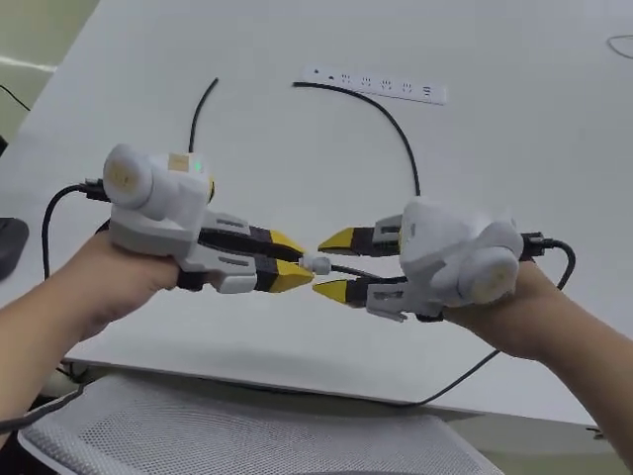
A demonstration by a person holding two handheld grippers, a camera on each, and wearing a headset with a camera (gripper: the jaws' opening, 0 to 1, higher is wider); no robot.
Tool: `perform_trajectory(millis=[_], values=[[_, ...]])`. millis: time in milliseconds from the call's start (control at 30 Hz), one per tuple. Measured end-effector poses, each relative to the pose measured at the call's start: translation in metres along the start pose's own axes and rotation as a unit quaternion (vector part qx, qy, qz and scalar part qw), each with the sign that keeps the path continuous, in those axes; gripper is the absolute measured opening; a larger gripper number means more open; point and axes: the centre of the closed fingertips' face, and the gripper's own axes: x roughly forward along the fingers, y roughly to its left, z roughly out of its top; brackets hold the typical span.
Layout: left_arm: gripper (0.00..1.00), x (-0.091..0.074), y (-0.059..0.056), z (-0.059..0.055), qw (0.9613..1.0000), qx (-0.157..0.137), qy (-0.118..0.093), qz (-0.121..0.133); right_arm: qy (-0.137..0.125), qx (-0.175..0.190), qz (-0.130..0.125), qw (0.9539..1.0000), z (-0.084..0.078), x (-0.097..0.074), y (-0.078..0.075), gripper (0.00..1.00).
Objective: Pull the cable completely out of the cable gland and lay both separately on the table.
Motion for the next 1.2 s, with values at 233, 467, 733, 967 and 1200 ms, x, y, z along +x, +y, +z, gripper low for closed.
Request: perform_trajectory(millis=[233,467,733,967,1200], values=[[0.15,0.001,-0.002,0.000,0.9998,0.021,0.001,0.001,-0.062,0.237,0.113,0.9628,0.004,-0.014,-0.007,0.25],[0.15,0.002,-0.004,0.001,0.9987,0.051,0.003,0.000,-0.080,0.386,0.201,0.8967,0.003,-0.015,-0.015,0.22],[0.15,0.002,-0.006,0.003,0.9968,0.079,0.006,-0.004,-0.066,0.462,0.260,0.8457,0.000,-0.005,-0.005,0.18],[0.15,0.002,-0.006,0.003,0.9962,0.087,0.008,-0.004,-0.044,0.486,0.280,0.8271,-0.005,0.000,0.001,0.13],[0.15,0.002,-0.004,0.000,0.9959,0.089,0.017,-0.005,-0.039,0.477,0.293,0.8276,-0.001,0.002,0.007,0.09]])
